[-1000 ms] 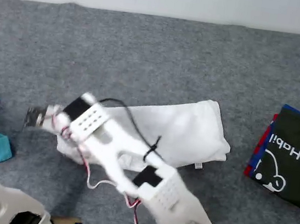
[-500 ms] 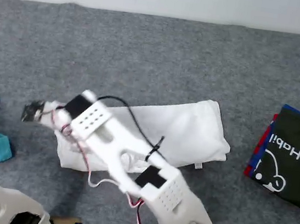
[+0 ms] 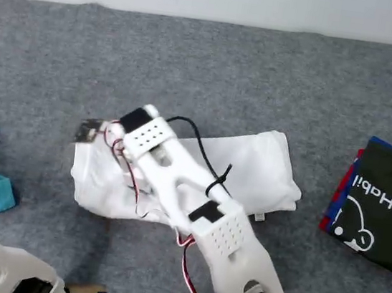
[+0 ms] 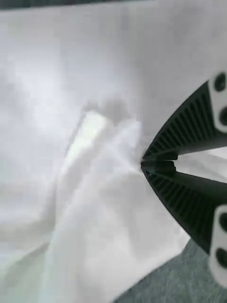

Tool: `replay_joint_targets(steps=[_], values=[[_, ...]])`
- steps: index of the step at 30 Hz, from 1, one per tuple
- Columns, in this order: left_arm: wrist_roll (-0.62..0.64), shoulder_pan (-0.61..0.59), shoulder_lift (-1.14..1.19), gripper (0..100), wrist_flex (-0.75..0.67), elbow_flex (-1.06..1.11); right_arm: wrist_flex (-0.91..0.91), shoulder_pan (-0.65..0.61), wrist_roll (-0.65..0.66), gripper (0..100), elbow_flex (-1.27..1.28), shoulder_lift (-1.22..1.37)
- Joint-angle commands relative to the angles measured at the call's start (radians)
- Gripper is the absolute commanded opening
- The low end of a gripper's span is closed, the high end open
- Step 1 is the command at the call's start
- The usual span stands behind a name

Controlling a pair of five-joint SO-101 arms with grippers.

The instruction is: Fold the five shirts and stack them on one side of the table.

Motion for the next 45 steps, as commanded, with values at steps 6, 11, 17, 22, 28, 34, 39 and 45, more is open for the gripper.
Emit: replay_joint_targets(steps=[6,11,17,22,28,34,39,45], values=[[-0.054,-0.003,-0.014,1,0.008,-0.028,0.191,-0.001,0.005,1.0,-0.278,-0.101],[-0.054,-0.002,-0.015,1,0.008,-0.028,0.197,0.028,-0.061,1.0,-0.235,-0.197],[-0.055,-0.003,-0.015,1,0.008,-0.028,0.197,0.013,-0.066,1.0,0.023,-0.366],[-0.055,0.002,-0.015,1,0.008,-0.028,0.194,0.007,-0.114,1.0,0.192,-0.414],[-0.055,0.011,-0.012,1,0.008,-0.028,0.139,0.064,-0.115,1.0,0.272,-0.317],[-0.055,0.011,-0.009,1,0.006,-0.028,0.091,0.14,-0.115,1.0,0.272,-0.188],[-0.055,0.012,-0.008,1,0.002,-0.028,0.097,0.124,-0.117,1.0,0.265,-0.197],[-0.057,0.014,-0.008,1,0.0,-0.03,0.171,0.077,-0.117,1.0,0.135,-0.32]])
